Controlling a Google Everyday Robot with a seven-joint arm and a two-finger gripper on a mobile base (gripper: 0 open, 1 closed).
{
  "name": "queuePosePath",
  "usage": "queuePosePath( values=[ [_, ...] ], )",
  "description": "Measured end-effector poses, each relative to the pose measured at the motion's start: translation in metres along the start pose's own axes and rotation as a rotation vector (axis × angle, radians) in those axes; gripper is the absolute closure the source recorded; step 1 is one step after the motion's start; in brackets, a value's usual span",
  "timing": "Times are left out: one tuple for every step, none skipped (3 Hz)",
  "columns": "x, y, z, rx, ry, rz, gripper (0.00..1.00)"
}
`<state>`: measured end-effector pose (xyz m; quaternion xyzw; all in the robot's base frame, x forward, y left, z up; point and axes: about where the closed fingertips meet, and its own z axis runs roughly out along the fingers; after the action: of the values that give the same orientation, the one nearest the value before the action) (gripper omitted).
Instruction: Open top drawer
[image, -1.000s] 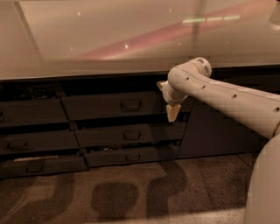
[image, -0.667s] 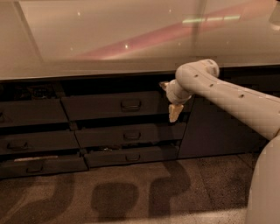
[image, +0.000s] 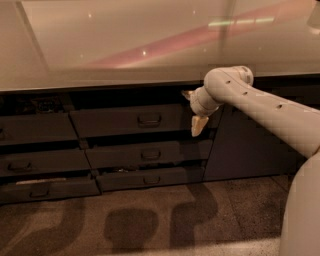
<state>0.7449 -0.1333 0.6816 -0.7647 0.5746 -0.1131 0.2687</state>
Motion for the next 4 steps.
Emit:
queuePosePath(
  values=[
    [-0.003, 0.001, 0.003, -0.005, 0.058, -0.024, 0.0],
    [0.024, 0.001, 0.026, -0.079, 0.234, -0.03, 0.0],
    [0.084, 0.006, 0.036, -0.146, 0.399, 0.056, 0.0],
    [0.084, 0.006, 0.036, -0.146, 0.399, 0.056, 0.0]
  ],
)
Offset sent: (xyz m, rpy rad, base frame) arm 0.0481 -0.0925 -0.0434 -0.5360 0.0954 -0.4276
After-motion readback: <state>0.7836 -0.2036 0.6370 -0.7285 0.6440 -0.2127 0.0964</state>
